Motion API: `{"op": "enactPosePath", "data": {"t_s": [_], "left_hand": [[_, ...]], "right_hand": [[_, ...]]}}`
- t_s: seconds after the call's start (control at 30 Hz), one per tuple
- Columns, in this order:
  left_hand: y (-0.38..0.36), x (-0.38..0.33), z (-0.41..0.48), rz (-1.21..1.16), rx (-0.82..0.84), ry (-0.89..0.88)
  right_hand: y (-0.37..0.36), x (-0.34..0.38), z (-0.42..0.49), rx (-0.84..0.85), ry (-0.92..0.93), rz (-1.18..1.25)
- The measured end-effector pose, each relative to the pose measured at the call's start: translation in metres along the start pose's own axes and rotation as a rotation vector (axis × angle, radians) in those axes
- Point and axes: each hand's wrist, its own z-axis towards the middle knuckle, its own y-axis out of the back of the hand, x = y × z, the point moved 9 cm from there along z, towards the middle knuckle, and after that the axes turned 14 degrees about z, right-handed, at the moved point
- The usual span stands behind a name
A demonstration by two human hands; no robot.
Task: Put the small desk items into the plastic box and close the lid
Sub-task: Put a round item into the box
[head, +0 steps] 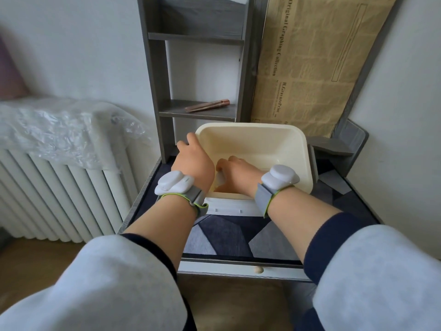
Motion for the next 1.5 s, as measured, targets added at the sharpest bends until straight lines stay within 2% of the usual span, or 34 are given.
{"op": "enactPosePath", "data": {"t_s": [0.13,0.27,0.33,0.5,0.6,1.03,1.17,1.5], "left_hand": [[0.004,-0.002,-0.003,0.013,0.028,-0.016],[0.008,-0.004,-0.004,0.025,0.079,-0.024],[0.01,-0.004,-0.003,0.032,0.096,-0.022],[0.01,-0.008,-0.003,0.026,0.123,-0.025],[0.011,-0.006,0.001,0.03,0.132,0.011],[0.027,0.006,0.021,0.14,0.192,0.063],[0.021,0.003,0.019,0.162,0.262,-0.021],[-0.006,0.001,0.04,0.214,0.298,0.044]], "right_hand": [[0.001,-0.002,-0.001,-0.004,-0.009,-0.001],[0.023,-0.004,-0.008,-0.108,-0.018,0.117],[0.044,-0.005,-0.015,-0.211,0.007,0.149],[0.109,-0.014,-0.043,-0.61,0.065,0.191],[0.128,-0.021,-0.054,-0.734,0.076,0.137],[0.14,-0.005,-0.03,-0.712,0.133,0.141],[0.142,0.007,-0.006,-0.679,0.153,0.129],[0.134,0.037,0.067,-0.421,0.168,0.093]]}}
